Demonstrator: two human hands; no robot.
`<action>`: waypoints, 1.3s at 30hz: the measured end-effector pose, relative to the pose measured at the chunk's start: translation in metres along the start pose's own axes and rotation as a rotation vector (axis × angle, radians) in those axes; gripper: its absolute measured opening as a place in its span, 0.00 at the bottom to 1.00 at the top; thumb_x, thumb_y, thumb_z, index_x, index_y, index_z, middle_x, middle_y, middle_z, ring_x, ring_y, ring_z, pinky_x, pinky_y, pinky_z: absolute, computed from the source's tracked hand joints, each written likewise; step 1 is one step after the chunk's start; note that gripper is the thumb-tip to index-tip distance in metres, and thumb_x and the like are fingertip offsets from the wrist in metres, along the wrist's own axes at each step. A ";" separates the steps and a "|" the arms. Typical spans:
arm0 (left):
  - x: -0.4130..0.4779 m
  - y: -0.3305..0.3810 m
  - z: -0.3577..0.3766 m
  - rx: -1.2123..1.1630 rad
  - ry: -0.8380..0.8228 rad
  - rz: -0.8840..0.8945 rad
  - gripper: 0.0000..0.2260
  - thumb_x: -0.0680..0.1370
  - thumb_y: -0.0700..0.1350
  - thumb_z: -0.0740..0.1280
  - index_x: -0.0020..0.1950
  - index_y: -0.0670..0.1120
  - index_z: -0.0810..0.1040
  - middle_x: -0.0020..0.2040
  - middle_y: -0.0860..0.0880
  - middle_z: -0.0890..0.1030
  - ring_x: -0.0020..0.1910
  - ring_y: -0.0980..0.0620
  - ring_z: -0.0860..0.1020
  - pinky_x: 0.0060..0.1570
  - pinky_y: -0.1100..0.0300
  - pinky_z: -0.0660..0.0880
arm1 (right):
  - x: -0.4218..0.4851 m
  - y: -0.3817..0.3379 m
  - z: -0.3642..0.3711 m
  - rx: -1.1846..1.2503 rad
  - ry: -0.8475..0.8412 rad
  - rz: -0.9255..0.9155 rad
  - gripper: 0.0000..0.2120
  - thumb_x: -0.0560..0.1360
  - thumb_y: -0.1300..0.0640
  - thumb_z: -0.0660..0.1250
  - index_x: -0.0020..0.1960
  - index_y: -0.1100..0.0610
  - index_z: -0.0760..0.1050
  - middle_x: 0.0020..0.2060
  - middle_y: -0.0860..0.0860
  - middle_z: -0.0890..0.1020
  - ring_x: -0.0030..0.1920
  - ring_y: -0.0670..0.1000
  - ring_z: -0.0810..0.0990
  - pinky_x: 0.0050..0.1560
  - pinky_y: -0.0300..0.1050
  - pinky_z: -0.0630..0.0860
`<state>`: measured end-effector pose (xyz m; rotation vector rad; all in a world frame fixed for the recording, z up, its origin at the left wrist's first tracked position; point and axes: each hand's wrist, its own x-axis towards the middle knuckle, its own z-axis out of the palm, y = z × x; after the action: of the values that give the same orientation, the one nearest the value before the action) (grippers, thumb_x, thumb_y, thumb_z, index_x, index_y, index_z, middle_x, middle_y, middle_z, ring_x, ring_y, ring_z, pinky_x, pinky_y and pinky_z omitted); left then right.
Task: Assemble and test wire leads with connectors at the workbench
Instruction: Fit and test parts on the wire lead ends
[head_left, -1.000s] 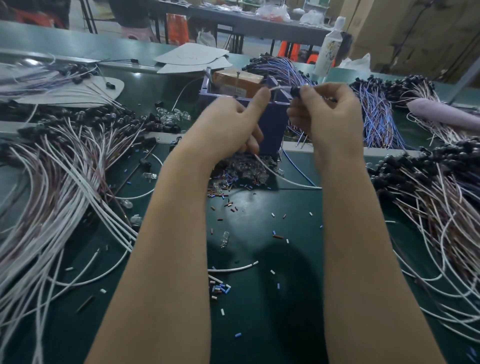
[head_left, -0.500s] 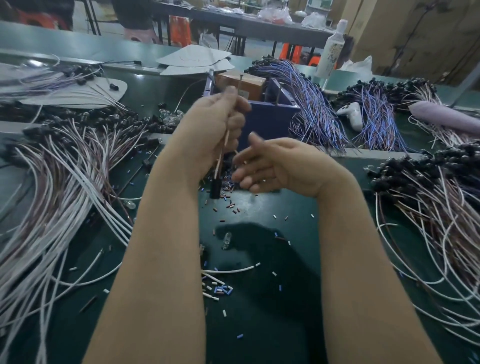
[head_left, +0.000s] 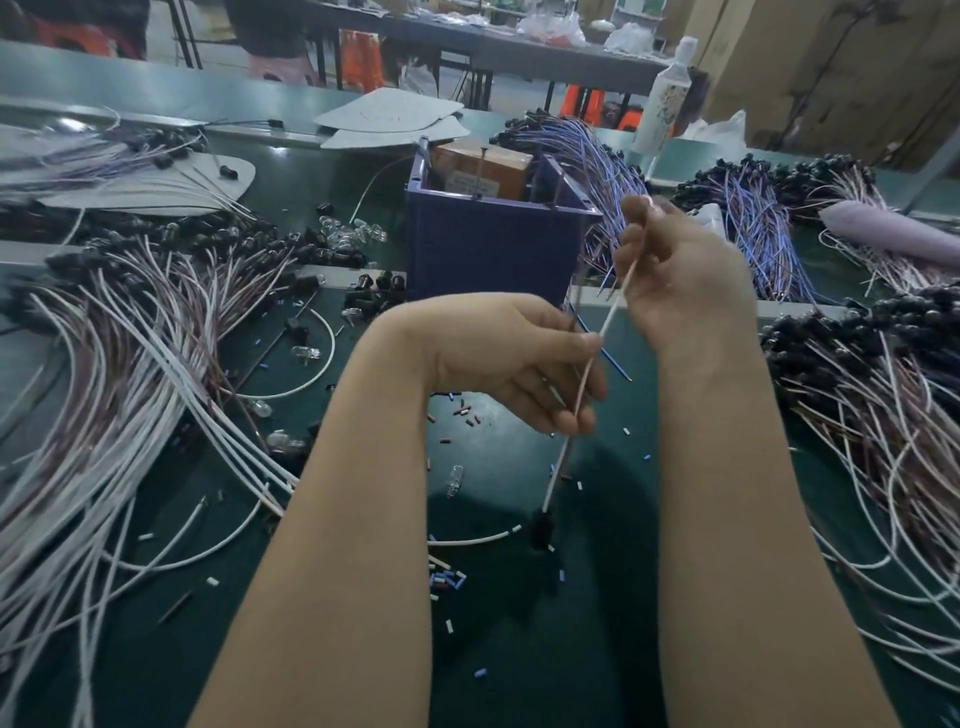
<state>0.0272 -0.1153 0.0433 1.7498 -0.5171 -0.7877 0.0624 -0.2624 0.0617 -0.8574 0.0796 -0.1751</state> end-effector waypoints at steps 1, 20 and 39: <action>0.002 -0.004 -0.002 -0.025 0.056 -0.026 0.15 0.83 0.48 0.55 0.47 0.41 0.76 0.39 0.45 0.83 0.31 0.55 0.80 0.33 0.65 0.77 | 0.002 0.001 -0.003 -0.103 0.048 -0.036 0.06 0.79 0.69 0.56 0.51 0.62 0.71 0.29 0.51 0.79 0.25 0.44 0.73 0.26 0.33 0.71; 0.027 -0.023 -0.027 0.278 1.147 0.001 0.10 0.82 0.44 0.58 0.57 0.41 0.75 0.50 0.42 0.82 0.51 0.45 0.78 0.54 0.53 0.74 | 0.008 0.035 -0.009 -1.288 -0.222 0.060 0.09 0.76 0.66 0.53 0.42 0.58 0.68 0.24 0.52 0.80 0.21 0.47 0.77 0.25 0.36 0.74; 0.027 -0.018 -0.014 0.406 1.061 -0.041 0.11 0.80 0.42 0.58 0.62 0.45 0.70 0.52 0.40 0.81 0.53 0.40 0.79 0.56 0.47 0.75 | -0.003 0.028 -0.003 -1.647 -0.457 -0.013 0.08 0.75 0.63 0.62 0.48 0.54 0.78 0.30 0.49 0.80 0.29 0.45 0.75 0.33 0.39 0.71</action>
<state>0.0555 -0.1190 0.0221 2.2497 0.1021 0.3052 0.0627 -0.2463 0.0386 -2.5159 -0.2604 0.1357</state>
